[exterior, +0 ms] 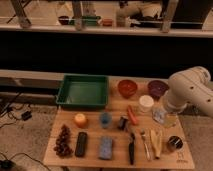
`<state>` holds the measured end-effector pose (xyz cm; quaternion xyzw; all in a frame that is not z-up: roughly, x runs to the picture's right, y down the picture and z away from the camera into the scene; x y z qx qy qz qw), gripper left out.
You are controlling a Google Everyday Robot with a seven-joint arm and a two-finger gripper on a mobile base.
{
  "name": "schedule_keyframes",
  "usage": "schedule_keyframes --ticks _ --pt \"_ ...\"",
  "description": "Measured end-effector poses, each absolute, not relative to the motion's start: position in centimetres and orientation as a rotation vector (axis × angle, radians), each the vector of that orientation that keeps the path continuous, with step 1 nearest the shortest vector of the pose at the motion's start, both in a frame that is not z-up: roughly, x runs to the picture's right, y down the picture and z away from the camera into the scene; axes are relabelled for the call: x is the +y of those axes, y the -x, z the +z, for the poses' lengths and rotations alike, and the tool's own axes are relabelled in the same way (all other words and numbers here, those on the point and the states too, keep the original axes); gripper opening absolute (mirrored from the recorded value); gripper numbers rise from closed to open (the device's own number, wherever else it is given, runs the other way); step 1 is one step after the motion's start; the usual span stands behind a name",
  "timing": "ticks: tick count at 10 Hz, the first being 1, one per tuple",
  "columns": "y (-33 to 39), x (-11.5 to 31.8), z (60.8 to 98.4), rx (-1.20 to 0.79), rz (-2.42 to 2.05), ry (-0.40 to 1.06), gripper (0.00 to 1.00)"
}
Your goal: Place grapes in metal cup
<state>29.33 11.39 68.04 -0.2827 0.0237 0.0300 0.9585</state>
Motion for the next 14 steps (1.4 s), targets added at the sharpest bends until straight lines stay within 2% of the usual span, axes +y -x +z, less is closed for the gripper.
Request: schedule_keyframes --ticks 14 --pt "-26.5 12.7 67.6 0.003 0.052 0.591 0.80"
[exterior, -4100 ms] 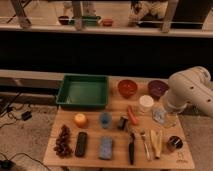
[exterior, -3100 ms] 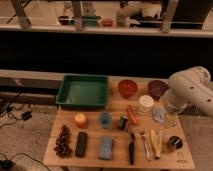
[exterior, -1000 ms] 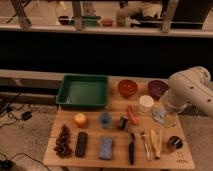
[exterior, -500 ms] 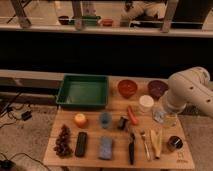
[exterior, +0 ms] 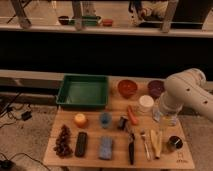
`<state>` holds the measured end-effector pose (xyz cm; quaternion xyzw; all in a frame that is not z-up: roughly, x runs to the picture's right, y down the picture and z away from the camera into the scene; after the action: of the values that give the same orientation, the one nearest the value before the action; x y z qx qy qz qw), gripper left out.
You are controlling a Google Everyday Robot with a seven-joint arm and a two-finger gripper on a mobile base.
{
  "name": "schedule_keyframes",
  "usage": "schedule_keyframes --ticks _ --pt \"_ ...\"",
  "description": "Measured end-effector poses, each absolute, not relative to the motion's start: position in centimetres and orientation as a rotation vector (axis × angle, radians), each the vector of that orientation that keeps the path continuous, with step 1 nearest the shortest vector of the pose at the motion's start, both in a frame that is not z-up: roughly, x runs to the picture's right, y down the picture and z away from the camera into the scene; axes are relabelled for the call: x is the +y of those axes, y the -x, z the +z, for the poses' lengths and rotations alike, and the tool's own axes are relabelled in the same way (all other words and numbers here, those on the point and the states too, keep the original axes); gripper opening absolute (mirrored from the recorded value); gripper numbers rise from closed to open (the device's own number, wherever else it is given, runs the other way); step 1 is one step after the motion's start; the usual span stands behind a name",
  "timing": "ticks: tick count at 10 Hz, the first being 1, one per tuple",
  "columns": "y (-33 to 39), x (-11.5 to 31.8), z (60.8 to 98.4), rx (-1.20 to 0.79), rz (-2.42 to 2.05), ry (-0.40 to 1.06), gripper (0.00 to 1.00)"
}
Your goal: Place grapes in metal cup
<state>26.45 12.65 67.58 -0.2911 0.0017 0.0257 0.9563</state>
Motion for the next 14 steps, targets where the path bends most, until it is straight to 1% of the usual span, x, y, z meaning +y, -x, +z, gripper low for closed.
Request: schedule_keyframes --ticks 3,6,8,11,14 --pt "-22.8 13.3 67.1 -0.073 0.022 0.565 0.80" --pt "-20.2 14.4 66.9 -0.139 0.014 0.572 0.80" --pt "-16.9 15.9 66.5 -0.184 0.023 0.610 0.80" --pt "-15.3 17.3 66.1 -0.227 0.029 0.656 0.80" --pt "-11.1 19.1 65.3 -0.297 0.006 0.673 0.80"
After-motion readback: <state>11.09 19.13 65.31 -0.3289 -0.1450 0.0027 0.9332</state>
